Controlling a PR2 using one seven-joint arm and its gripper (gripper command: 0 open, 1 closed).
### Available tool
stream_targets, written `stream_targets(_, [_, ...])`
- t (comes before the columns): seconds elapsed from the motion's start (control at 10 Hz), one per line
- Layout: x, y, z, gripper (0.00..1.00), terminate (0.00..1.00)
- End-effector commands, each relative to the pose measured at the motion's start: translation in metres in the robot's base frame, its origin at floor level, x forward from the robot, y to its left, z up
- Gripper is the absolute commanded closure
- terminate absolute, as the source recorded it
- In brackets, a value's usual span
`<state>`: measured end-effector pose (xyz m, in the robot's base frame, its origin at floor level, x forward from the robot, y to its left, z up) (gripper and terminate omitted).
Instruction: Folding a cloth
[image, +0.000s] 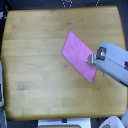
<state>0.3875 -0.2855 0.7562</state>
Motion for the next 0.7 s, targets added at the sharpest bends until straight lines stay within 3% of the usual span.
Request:
stream_targets(0.0, [-0.014, -0.012, -0.015, 0.00, 0.00])
stream_targets(0.4, [-0.016, -0.017, -0.032, 0.00, 0.00])
stream_targets(0.5, [-0.017, -0.017, -0.033, 1.00, 0.00])
stream_targets(0.6, [-0.017, -0.018, -0.031, 1.00, 0.00])
